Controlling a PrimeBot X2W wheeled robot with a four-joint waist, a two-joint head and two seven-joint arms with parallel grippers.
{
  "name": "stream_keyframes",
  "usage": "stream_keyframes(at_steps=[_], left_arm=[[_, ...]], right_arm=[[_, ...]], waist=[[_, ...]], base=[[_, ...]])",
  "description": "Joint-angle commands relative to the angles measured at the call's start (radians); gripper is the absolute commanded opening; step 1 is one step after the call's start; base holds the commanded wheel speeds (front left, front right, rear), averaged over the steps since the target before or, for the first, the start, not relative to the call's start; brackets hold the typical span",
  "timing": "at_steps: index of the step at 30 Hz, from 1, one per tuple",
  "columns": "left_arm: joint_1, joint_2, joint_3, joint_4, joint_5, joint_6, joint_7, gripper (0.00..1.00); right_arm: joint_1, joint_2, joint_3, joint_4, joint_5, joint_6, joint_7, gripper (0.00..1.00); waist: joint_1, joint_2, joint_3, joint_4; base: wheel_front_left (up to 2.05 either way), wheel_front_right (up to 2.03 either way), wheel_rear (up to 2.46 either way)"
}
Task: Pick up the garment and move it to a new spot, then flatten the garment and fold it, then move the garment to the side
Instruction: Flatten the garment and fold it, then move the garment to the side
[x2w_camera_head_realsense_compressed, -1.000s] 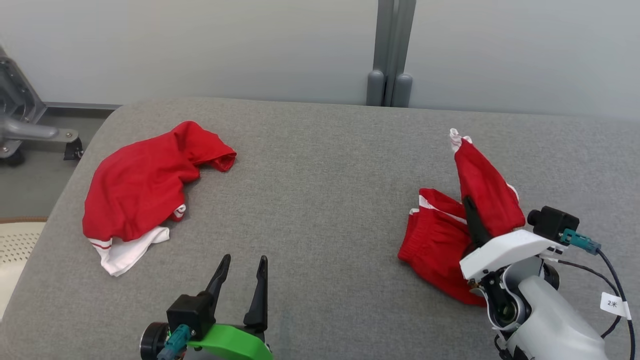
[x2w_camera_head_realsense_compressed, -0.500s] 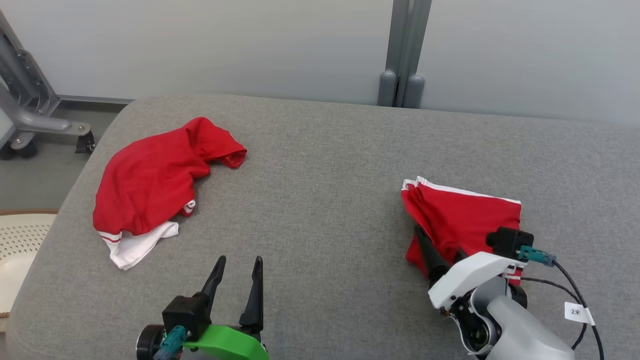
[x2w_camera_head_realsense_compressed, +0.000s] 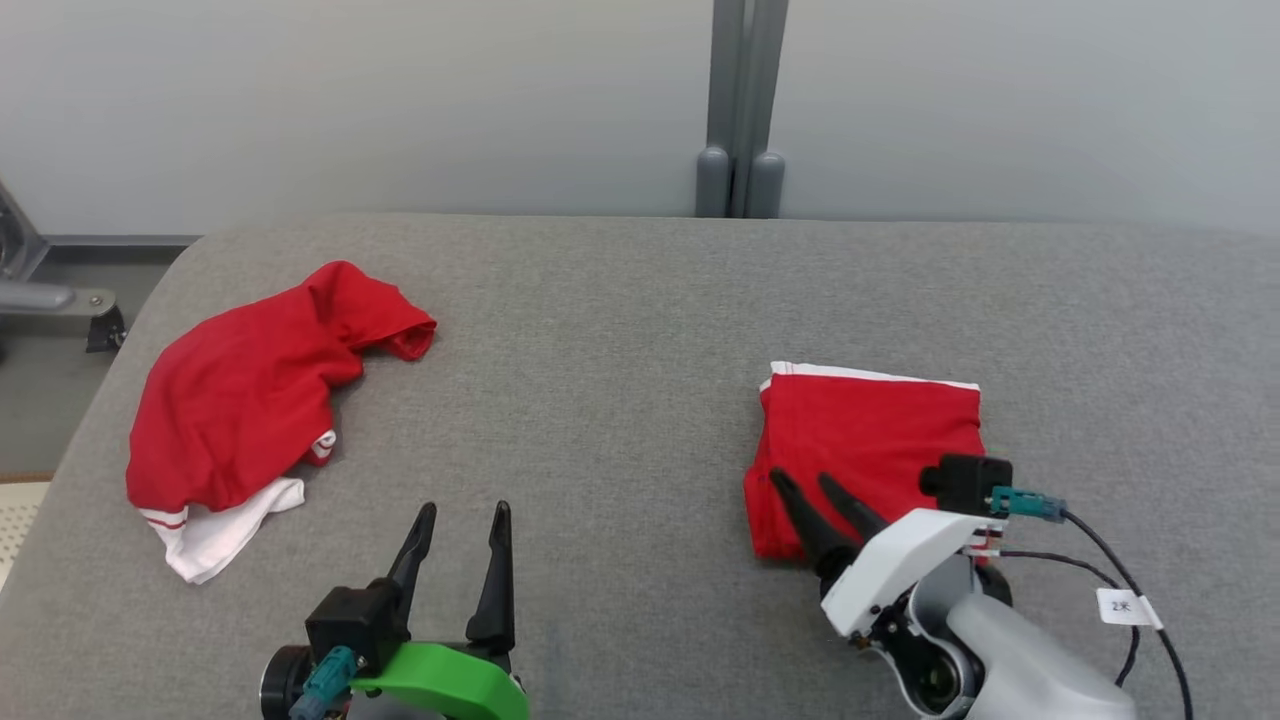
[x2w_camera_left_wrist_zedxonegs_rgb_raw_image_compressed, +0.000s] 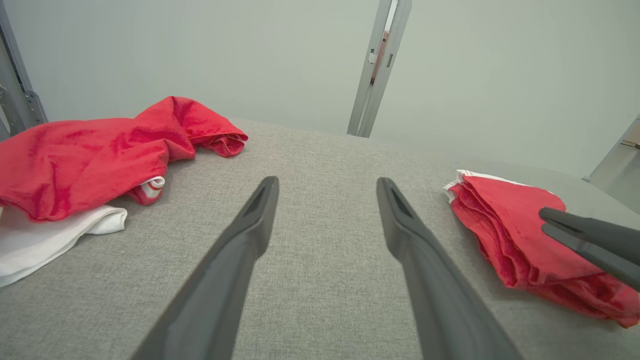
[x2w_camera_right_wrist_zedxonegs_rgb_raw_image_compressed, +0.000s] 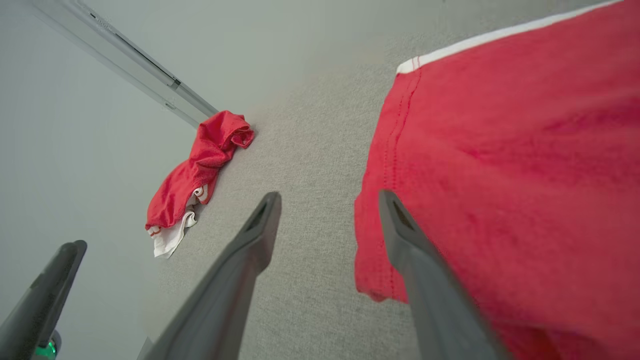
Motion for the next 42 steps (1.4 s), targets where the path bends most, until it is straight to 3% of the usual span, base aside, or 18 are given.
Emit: stream_keyframes(at_steps=[1,7,11,12,14,18,25,32,42], left_arm=[[0.0,0.003,0.006,-0.011,-0.004,0.002,-0.001,1.0],[-0.013,0.003,0.024,-0.055,-0.002,0.007,-0.001,1.0],[-0.01,0.003,0.039,-0.081,0.001,0.014,-0.001,1.0],[0.0,0.003,0.055,-0.094,0.01,0.011,-0.001,1.0],[0.018,0.003,0.061,-0.104,0.018,0.008,-0.001,1.0],[0.044,0.003,0.068,-0.108,0.03,0.007,-0.001,1.0],[0.07,0.003,0.056,-0.113,0.054,0.012,-0.001,1.0],[0.057,0.003,0.041,-0.116,0.059,0.013,-0.001,1.0],[0.002,0.003,-0.007,-0.12,0.068,0.012,-0.001,1.0]], right_arm=[[-0.012,-0.027,-0.003,-0.013,-0.008,0.0,-0.025,1.0],[-0.009,-0.134,-0.033,-0.048,-0.154,0.0,-0.094,1.0],[0.021,-0.18,-0.144,-0.105,-0.309,0.0,-0.1,1.0],[0.101,-0.164,-0.306,-0.208,-0.466,0.0,-0.1,1.0],[0.164,-0.135,-0.389,-0.288,-0.578,0.0,-0.1,1.0],[0.246,-0.076,-0.477,-0.368,-0.692,0.0,-0.1,1.0],[0.292,-0.028,-0.516,-0.404,-0.749,0.0,-0.101,1.0],[0.284,-0.03,-0.528,-0.396,-0.761,0.0,-0.101,1.0],[0.179,-0.055,-0.531,-0.195,-0.735,0.0,-0.078,1.0]], waist=[[0.0,0.0,-0.005,-0.042],[0.0,0.0,-0.003,-0.106],[0.0,0.0,0.003,-0.138],[0.0,0.0,0.008,-0.162],[0.0,0.0,0.01,-0.174],[0.0,0.0,0.012,-0.182],[0.0,0.0,0.013,-0.176],[0.0,0.0,0.027,-0.144],[0.0,0.0,0.134,-0.065]], base=[[0.0,0.0,0.0],[0.0,0.0,0.0],[0.0,0.0,0.0],[0.0,0.0,0.0],[0.0,0.0,0.0],[0.0,0.0,0.0],[0.0,0.0,0.0],[0.0,0.0,0.0],[0.0,0.0,0.0]])
